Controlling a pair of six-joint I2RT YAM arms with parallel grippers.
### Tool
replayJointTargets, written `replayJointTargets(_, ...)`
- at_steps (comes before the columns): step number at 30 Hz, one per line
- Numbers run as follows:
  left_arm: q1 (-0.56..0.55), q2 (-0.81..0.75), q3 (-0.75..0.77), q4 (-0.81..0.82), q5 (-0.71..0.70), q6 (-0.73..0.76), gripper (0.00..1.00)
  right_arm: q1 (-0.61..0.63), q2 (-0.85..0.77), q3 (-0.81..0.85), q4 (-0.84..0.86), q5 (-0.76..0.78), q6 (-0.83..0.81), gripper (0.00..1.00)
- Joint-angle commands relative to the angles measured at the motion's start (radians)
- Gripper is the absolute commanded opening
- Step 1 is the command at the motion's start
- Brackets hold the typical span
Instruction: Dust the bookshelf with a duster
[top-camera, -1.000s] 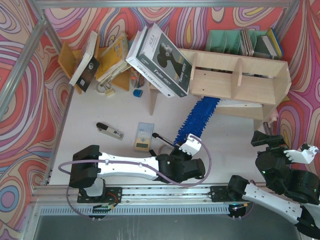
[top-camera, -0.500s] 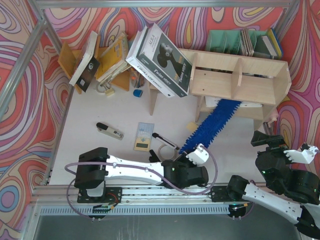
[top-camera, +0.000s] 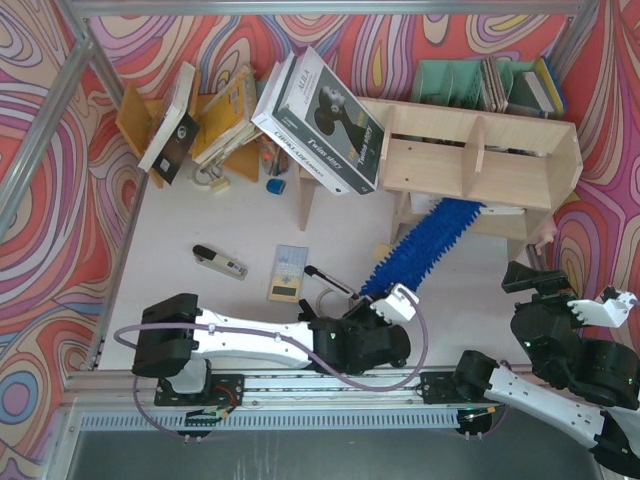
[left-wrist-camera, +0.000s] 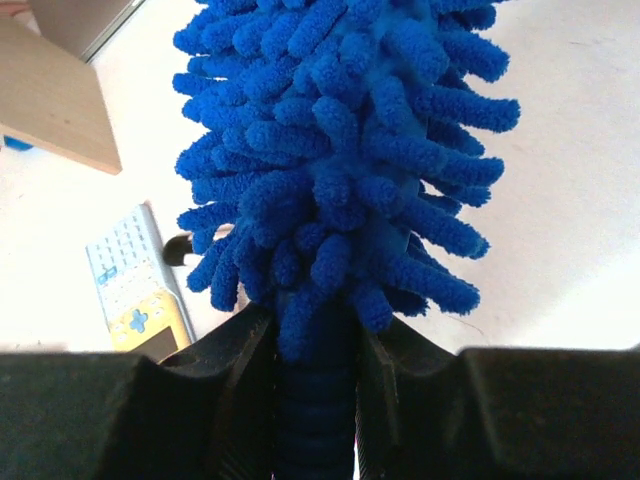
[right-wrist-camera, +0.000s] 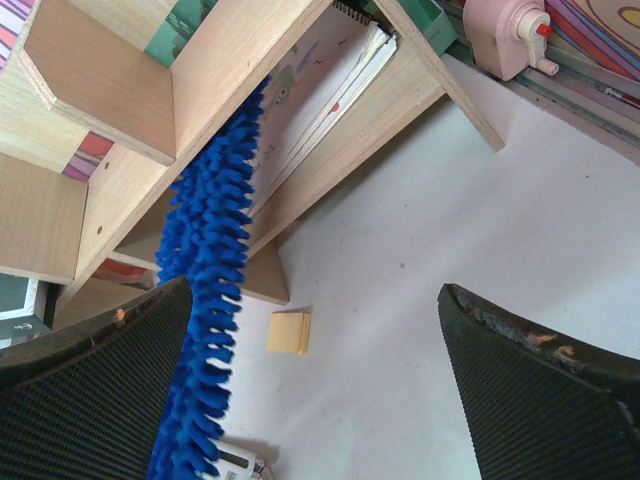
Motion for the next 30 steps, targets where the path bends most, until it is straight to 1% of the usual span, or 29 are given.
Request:
replayJointTargets(1, 0.066, -0.038, -0.029, 0.043, -0.058, -0.015, 0.00, 0.005, -0.014, -0.007, -0.032, 0.012, 0.015, 0.99)
replayJointTargets(7, 0.140, 0.017, 0.009, 0.009, 0.007, -0.028, 0.00, 0.004, -0.017, -0.007, -0.032, 0.012, 0.014, 0.99)
replayJointTargets(10, 0.144, 0.052, 0.047, 0.000, 0.057, -0.014, 0.00, 0.004, -0.020, -0.007, -0.032, 0.013, 0.015, 0.99)
replayJointTargets(11, 0.144, 0.069, 0.062, -0.031, 0.074, -0.013, 0.00, 0.004, -0.022, -0.007, -0.033, 0.013, 0.015, 0.99)
replayJointTargets(14, 0.124, 0.111, 0.088, -0.048, 0.106, 0.003, 0.00, 0.005, -0.023, -0.007, -0.032, 0.013, 0.015, 0.99)
replayJointTargets(20, 0.044, 0.134, 0.098, -0.015, 0.162, 0.079, 0.00, 0.004, -0.019, -0.007, -0.033, 0.014, 0.015, 0.99)
replayJointTargets(23, 0.008, 0.114, 0.087, 0.057, 0.166, 0.129, 0.00, 0.005, -0.017, -0.007, -0.032, 0.015, 0.014, 0.99)
replayJointTargets(26, -0.001, 0.071, 0.059, 0.105, 0.156, 0.151, 0.00, 0.004, -0.016, -0.007, -0.032, 0.015, 0.015, 0.99)
replayJointTargets(28, 0.001, 0.033, 0.025, 0.167, 0.123, 0.172, 0.00, 0.005, -0.014, -0.007, -0.032, 0.015, 0.014, 0.99)
replayJointTargets(30, 0.014, 0.012, 0.012, 0.191, 0.098, 0.191, 0.00, 0.005, -0.013, -0.007, -0.031, 0.015, 0.014, 0.99)
